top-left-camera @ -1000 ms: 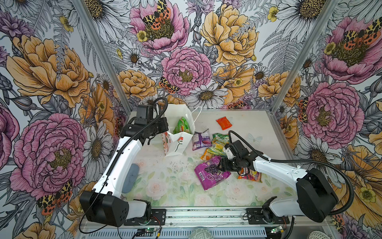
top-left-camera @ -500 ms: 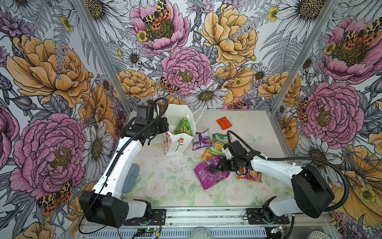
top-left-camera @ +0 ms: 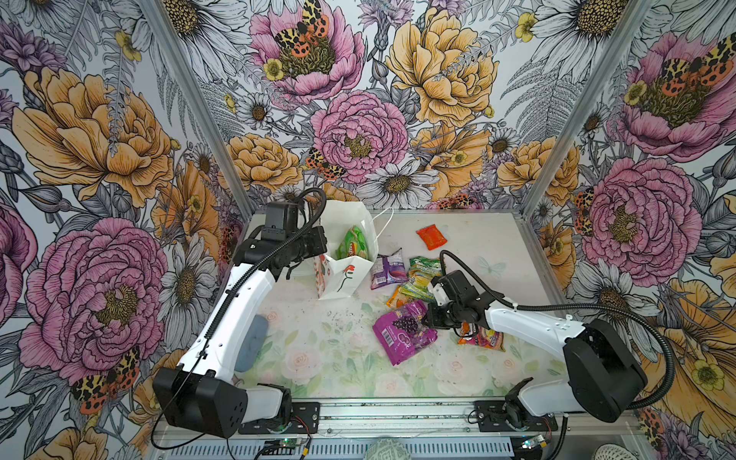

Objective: Place the snacks into the paper bag
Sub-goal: 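Close the right gripper on the purple grape candy bag's top edge, then lift the purple candy bag with the right gripper over the paper bag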

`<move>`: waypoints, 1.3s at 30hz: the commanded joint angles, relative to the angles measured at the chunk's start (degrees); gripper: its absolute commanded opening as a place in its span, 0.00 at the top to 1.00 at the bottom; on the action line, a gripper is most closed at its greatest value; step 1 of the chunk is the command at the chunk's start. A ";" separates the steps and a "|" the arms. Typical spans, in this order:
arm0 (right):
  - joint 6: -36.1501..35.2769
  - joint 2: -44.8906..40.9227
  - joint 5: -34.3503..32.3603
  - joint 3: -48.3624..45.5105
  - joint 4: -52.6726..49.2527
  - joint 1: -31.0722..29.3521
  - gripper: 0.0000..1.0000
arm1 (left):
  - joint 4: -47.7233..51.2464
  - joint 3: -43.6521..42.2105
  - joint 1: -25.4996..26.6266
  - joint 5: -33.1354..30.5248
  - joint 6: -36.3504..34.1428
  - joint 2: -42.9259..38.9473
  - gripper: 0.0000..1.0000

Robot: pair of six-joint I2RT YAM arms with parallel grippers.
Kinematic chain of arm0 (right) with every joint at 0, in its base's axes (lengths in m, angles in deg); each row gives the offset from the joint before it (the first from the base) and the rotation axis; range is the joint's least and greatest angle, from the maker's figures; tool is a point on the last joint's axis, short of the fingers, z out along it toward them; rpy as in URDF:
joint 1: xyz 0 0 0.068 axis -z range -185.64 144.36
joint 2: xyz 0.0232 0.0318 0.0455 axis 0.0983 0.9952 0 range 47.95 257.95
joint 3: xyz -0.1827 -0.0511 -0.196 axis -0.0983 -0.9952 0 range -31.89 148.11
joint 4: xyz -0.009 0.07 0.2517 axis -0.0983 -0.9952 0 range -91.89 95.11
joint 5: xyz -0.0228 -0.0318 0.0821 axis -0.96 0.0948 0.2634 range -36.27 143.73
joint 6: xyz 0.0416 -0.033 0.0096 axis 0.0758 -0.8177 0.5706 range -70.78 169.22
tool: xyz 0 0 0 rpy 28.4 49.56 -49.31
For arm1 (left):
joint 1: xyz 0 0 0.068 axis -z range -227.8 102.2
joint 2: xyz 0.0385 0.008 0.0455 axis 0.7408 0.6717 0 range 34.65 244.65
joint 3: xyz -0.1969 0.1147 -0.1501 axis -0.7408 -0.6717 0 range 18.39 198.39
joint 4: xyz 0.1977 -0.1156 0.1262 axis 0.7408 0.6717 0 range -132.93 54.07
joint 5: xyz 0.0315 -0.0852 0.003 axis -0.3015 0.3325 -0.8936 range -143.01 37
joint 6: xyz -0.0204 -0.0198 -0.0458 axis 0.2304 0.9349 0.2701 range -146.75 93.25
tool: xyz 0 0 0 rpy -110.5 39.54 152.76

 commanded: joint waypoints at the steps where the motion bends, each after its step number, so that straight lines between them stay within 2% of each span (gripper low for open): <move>1: 1.68 -2.91 -0.45 0.08 0.10 -0.16 0.96 | -2.20 -0.28 0.63 1.16 -1.24 0.60 1.00; 4: 3.62 -5.78 -0.49 0.51 -0.15 -0.14 1.00 | -2.23 -0.18 1.13 1.80 -1.40 0.54 1.00; 12: 12.57 -13.47 -6.65 3.93 -6.39 -0.13 1.00 | -2.11 0.02 1.66 2.16 -1.48 -0.24 1.00; 17: 16.29 -20.76 -10.36 5.60 -8.15 -0.69 1.00 | -1.29 0.63 1.73 -0.52 -2.28 -1.32 1.00; 23: 16.53 -25.99 -13.91 9.66 -10.89 -0.77 1.00 | 1.07 3.28 2.25 -2.08 -3.50 -1.81 1.00; 30: 14.47 -26.16 -17.87 15.29 -14.42 -0.74 1.00 | 4.05 5.13 7.38 -4.93 -7.18 -2.42 1.00; 39: 12.62 -26.64 -22.53 22.34 -15.79 -0.68 1.00 | 6.70 7.62 9.99 -6.01 -5.59 0.55 1.00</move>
